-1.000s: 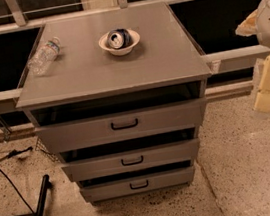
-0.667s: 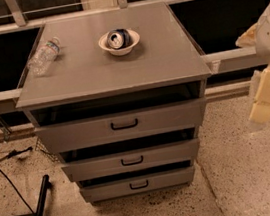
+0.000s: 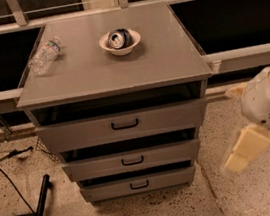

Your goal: Open bottom drawer

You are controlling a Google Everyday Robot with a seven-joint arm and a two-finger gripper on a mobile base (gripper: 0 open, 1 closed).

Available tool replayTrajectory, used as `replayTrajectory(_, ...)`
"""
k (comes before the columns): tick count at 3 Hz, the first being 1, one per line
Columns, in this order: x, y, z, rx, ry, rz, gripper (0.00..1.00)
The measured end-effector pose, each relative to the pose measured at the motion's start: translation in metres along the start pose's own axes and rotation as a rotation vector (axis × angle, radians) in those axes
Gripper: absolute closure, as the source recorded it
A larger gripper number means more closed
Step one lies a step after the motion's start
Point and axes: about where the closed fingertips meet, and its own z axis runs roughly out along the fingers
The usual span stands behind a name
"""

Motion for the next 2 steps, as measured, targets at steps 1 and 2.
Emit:
replayTrajectory(1, 0.017, 0.036, 0.072, -0.040, -0.133, 0.042, 0.00)
replayTrajectory(2, 0.034, 0.061, 0.129, -0.082, -0.185, 0.079, 0.00)
